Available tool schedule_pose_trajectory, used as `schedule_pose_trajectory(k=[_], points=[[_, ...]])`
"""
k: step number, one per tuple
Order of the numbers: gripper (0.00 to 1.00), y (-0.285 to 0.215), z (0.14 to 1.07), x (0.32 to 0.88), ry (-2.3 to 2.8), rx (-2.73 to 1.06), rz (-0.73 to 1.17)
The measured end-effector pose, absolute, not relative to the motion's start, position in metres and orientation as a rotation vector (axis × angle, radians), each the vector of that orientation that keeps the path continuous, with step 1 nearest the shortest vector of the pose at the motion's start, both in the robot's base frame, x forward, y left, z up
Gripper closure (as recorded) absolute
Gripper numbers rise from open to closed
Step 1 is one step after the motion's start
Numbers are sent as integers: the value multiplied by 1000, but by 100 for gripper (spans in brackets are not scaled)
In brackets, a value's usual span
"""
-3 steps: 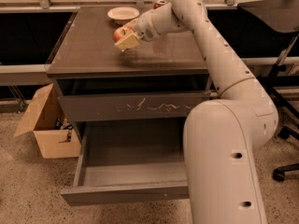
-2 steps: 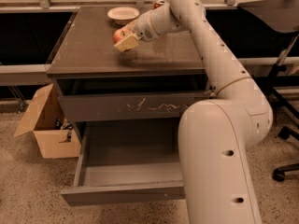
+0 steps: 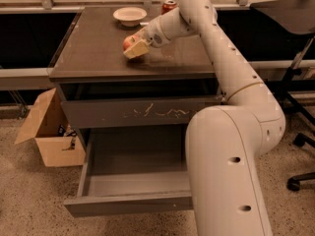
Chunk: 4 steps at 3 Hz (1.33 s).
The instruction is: Pick apple from middle drawer and place on counter
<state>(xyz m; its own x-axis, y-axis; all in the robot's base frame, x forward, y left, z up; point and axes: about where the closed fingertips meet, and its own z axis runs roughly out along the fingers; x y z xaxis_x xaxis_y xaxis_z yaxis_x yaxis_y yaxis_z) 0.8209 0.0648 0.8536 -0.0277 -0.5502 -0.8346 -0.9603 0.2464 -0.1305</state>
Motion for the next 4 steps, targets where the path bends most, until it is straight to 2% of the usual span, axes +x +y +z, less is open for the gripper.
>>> schedule_pose_trajectory(k=[3, 4], points=[[18, 65, 853, 821, 1693, -1412, 625], [0, 65, 853, 821, 1693, -1412, 625]])
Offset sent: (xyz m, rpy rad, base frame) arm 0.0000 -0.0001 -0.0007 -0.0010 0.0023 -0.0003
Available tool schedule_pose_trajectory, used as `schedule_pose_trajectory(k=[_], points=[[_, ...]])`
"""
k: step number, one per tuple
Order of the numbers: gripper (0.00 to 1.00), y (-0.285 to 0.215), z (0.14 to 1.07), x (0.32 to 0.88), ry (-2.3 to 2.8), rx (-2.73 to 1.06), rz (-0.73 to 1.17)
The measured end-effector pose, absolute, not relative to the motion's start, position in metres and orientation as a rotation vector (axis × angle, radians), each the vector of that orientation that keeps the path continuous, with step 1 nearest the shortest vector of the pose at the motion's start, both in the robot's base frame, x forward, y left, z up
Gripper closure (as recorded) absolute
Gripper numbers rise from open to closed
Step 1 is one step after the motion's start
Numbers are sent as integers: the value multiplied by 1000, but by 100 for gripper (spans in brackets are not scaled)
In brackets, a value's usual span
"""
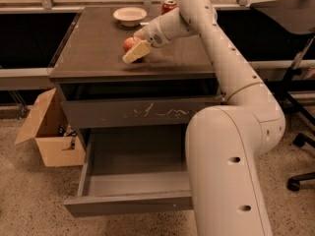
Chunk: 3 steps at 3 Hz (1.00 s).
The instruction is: Pick apple from middle drawer and place on counter
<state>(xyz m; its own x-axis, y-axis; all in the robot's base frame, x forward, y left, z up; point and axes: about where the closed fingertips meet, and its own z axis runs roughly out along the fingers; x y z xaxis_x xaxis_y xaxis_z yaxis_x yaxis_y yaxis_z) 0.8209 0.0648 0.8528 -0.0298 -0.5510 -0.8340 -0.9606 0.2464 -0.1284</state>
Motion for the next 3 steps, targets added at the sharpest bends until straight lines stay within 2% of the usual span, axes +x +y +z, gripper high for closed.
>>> schedule_pose_trajectory(k=[1, 3], points=[[0, 63, 854, 821, 1688, -1406, 625], [0, 3, 898, 791, 1514, -1240, 605]])
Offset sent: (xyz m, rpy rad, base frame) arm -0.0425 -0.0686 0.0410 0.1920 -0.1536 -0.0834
